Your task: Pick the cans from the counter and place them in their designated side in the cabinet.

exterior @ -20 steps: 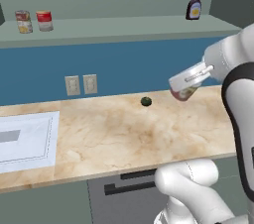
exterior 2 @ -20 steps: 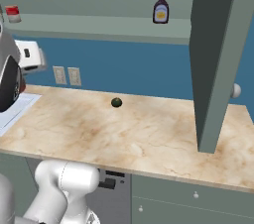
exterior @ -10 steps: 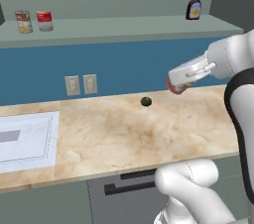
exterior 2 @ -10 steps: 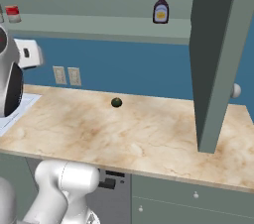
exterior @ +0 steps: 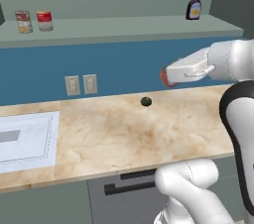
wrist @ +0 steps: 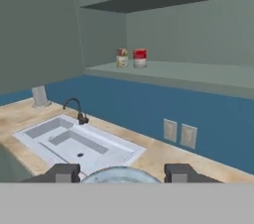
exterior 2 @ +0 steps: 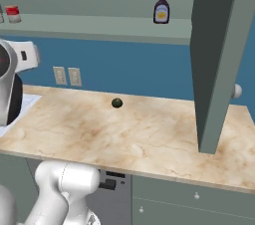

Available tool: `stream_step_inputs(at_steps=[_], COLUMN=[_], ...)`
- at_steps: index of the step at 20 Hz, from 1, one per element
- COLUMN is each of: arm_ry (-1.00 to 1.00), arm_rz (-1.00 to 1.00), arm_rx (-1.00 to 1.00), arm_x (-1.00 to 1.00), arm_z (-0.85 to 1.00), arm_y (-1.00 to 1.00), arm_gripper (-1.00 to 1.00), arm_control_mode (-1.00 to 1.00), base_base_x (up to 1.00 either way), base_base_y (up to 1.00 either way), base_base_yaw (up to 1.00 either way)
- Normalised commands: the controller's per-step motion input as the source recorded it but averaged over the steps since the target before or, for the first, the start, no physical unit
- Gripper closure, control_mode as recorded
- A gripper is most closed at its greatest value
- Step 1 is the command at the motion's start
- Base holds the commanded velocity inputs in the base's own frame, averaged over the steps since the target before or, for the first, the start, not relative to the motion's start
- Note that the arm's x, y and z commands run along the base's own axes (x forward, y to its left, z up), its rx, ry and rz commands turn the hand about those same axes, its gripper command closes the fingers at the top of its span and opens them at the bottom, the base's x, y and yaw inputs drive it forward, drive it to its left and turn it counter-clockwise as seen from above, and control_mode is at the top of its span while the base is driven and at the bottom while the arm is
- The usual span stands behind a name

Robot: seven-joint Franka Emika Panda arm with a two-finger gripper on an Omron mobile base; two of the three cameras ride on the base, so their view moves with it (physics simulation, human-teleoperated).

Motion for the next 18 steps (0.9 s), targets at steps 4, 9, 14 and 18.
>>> stream_step_inputs(at_steps=[4, 9, 14, 18], arm_ry=[-0.07, -0.05, -0.03, -0.03], arm_rz=[0.02, 0.02, 0.02, 0.02], arm_rx=[0.02, 0.0, 0.0, 0.01], arm_x=[0.0, 0.0, 0.0, 0.06], arm_z=[0.29, 0.24, 0.17, 0.06], arm_y=[0.18, 0.17, 0.17, 0.13], arm_gripper=[1.0, 1.0, 1.0, 1.0], arm_control_mode=[-1.0, -1.0, -1.0, -1.0], base_base_x=[0.0, 0.0, 0.0, 0.0], base_base_y=[0.0, 0.0, 0.0, 0.0], base_base_yaw=[0.0, 0.0, 0.0, 0.0])
